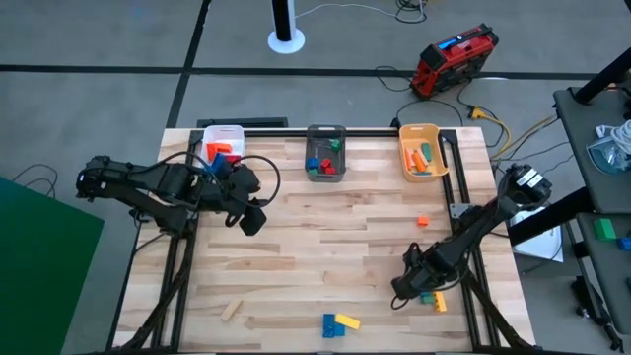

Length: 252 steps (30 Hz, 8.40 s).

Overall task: Sort blocks by size
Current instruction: Put the small blue game piece into the black bin, then put the yellow block into the yellow bin, then put the small orange game piece into the black bin

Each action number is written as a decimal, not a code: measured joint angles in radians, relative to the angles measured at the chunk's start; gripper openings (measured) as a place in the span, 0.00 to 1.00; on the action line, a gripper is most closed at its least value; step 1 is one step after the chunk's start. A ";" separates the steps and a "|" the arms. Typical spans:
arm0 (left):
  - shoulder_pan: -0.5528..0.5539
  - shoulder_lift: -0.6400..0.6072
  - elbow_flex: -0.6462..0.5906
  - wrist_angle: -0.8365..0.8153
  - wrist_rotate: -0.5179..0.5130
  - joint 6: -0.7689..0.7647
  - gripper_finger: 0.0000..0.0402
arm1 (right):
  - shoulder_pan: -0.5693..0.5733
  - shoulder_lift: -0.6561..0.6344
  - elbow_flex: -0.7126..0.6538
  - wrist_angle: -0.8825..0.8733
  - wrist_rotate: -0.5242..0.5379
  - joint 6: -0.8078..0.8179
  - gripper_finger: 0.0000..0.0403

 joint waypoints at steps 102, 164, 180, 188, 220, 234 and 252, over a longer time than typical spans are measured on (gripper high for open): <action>0.000 0.000 0.000 0.011 -0.034 -0.099 0.40 | -0.588 -0.079 0.796 -0.461 0.250 -1.391 0.52; -0.006 0.000 -0.090 0.032 -0.024 0.040 0.40 | 0.012 0.575 0.787 -0.021 0.387 -1.247 0.64; -0.006 0.000 -0.090 0.031 -0.024 0.043 0.40 | 0.003 0.607 0.789 -0.023 0.396 -1.211 0.31; -0.006 0.000 -0.090 0.031 -0.024 0.060 0.40 | -0.005 0.599 0.788 -0.055 0.407 -1.183 0.22; -0.006 0.000 -0.089 0.042 -0.024 0.062 0.40 | -0.945 -0.122 0.589 -0.448 0.571 -1.158 0.22; -0.001 0.000 -0.089 0.105 -0.026 0.031 0.40 | -1.412 -0.251 0.339 -0.334 0.571 -1.144 0.22; 0.000 0.000 -0.089 0.105 -0.027 -0.100 0.40 | -1.478 -0.142 0.295 -0.265 0.563 -1.211 0.42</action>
